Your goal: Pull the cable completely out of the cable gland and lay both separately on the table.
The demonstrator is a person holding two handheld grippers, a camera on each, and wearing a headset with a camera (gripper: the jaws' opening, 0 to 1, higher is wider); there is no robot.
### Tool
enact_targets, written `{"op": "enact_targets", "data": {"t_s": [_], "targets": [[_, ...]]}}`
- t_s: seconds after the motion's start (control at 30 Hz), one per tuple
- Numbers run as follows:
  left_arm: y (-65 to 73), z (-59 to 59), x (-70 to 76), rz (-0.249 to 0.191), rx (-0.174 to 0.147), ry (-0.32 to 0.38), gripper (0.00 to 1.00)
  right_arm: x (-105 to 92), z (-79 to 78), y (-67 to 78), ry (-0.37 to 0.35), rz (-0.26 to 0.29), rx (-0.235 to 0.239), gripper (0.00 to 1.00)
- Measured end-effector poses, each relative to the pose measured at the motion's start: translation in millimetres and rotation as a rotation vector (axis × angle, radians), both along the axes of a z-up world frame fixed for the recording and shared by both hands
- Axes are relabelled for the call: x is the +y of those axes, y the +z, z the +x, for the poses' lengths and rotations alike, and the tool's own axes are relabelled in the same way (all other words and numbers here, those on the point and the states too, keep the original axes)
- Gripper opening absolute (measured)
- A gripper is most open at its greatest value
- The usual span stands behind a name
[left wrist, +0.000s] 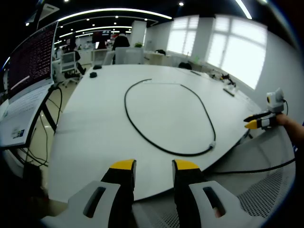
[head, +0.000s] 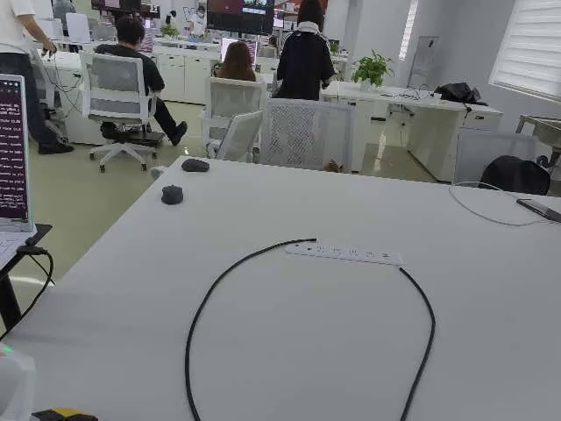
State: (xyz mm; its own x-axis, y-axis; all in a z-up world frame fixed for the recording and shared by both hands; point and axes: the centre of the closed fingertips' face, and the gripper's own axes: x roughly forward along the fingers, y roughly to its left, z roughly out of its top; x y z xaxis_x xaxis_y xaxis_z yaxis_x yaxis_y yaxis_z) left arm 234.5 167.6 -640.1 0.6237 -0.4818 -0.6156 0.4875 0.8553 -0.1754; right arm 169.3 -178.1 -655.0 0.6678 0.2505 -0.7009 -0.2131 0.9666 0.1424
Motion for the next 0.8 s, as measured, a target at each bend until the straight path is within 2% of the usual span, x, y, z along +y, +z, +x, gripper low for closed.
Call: {"op": "enact_targets", "data": {"t_s": [0.8], "targets": [[-0.6,-0.6,-0.1,-0.002,0.004,-0.001,0.32,0.0,0.0,0.6,-0.003,0.006,-0.002,0.44]]}}
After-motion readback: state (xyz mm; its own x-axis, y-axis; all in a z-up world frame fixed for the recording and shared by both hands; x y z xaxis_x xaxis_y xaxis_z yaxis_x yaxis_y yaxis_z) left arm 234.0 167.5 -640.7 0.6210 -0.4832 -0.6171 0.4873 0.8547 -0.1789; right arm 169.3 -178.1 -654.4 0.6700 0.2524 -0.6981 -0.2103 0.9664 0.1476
